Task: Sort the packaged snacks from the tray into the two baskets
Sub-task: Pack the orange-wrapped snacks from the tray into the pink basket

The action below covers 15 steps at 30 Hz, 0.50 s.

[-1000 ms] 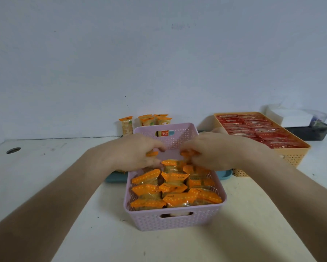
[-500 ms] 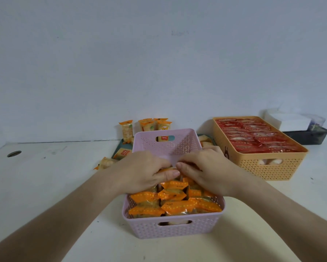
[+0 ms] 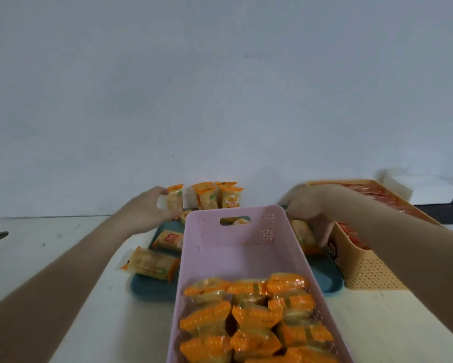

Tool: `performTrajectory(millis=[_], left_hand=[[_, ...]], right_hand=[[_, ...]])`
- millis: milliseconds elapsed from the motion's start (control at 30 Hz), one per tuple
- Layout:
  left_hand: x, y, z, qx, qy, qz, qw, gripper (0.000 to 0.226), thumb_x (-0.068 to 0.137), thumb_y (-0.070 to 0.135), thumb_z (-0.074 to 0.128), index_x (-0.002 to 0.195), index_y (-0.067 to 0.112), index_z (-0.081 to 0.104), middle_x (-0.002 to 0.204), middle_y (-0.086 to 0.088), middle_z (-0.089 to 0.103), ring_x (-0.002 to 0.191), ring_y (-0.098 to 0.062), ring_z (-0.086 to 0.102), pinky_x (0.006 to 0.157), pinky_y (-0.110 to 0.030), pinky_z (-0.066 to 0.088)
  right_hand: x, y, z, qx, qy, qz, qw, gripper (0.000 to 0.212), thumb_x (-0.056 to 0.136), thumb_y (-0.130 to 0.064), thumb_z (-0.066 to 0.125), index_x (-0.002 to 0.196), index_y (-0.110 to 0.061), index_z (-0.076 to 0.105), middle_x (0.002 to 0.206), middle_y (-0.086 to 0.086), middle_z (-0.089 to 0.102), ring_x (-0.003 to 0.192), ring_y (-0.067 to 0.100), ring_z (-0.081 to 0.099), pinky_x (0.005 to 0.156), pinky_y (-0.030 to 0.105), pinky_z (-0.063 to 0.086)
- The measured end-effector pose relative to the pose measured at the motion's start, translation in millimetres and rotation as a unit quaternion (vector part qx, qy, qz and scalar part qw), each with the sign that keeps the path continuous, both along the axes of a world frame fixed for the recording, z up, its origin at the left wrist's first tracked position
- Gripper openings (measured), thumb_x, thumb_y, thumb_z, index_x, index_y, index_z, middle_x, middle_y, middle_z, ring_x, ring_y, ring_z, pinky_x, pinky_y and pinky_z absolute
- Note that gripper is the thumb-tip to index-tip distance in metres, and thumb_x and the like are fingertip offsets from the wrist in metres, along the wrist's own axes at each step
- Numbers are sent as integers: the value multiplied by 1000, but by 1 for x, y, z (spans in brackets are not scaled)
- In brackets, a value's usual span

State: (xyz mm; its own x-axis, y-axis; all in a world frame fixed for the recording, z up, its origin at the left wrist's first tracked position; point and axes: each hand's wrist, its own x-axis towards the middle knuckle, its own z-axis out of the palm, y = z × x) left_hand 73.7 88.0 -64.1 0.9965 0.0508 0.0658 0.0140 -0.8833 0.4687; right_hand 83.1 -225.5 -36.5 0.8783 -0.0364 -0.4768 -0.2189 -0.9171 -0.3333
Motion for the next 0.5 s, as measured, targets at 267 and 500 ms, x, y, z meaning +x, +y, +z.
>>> performTrajectory(millis=[267,500], left_hand=[[69,-22,-44,-93,79,-48,991,96,73,23,80,149,27,22,143,-11,47,118,-30,53,97,-40,46],[107,-33,-52,-61,78,-180,979,83,45,58,80,119,42,46,121,3,58,104,-18,59,90,-40,52]], right_hand=[[49,14,-35,148,53,-54,986,70,94,-28,59,151,-25,18,150,20,32,122,45,49,82,53,55],[85,46,-42,218,-25,102,970,56,96,-29,57,146,-24,32,143,2,47,124,15,52,91,10,38]])
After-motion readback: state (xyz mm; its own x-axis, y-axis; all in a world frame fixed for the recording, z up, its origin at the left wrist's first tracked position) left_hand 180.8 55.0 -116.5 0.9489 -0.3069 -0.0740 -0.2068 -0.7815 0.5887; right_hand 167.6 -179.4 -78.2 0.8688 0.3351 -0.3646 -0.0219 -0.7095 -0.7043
